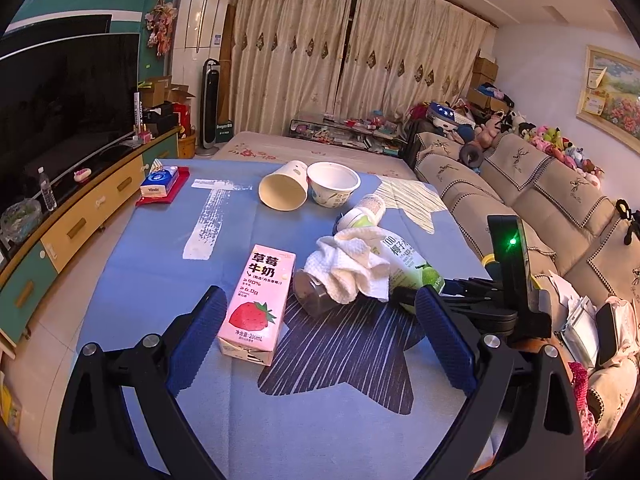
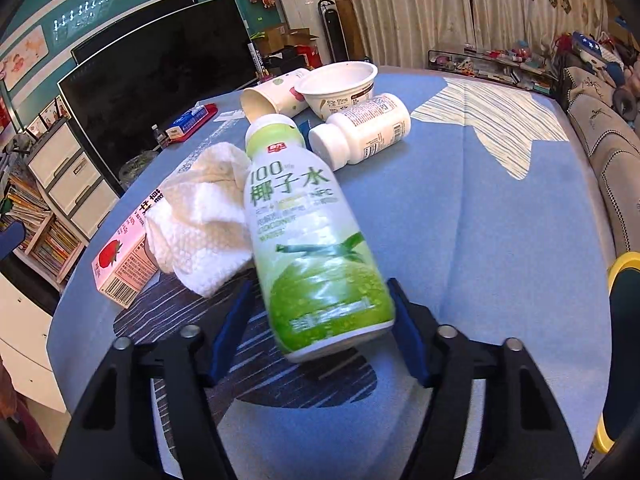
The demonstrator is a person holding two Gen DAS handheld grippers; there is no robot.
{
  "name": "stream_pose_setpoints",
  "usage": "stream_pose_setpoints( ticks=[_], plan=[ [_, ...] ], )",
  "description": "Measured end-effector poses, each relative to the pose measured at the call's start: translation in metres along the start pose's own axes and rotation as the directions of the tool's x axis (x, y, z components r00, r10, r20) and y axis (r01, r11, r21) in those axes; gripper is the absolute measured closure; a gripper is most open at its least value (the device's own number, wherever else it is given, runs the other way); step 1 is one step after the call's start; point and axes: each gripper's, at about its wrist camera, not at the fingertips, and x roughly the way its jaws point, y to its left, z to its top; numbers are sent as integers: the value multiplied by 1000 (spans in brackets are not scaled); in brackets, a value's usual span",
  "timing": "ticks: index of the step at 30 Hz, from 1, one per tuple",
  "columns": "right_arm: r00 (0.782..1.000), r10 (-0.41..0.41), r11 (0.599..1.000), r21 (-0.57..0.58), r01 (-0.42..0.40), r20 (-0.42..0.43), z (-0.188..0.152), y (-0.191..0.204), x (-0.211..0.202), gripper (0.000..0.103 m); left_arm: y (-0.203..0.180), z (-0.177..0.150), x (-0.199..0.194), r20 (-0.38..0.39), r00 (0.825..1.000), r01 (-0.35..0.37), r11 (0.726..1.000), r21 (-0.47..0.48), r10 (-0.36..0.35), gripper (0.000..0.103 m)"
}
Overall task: Collect trash
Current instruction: 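Move the right gripper to the coconut water bottle and grasp it, then carry the coconut water bottle over the bin and open the right gripper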
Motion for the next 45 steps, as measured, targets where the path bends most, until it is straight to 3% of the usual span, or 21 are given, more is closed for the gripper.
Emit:
stream_pose_setpoints(
  ticks=[8, 18, 34, 45],
  plan=[
    [995, 14, 1000, 9, -15, 103, 0, 0, -43, 49, -2, -2, 5, -9, 1000, 7, 1000, 1, -7, 9],
    [971, 8, 1000, -2, -8, 239, -2, 6, -109, 52, -9, -3, 3, -2, 1000, 11, 1000, 13, -11, 9],
    [964, -23, 1000, 20, 19, 266, -18, 2, -131, 53, -19, -9, 10, -22, 1000, 22, 999, 31, -22, 9],
    [942, -107, 990, 126, 70, 317, -19, -40, -149, 53, -28, -10, 19, -42, 999, 23, 999, 47, -21, 9]
  ],
)
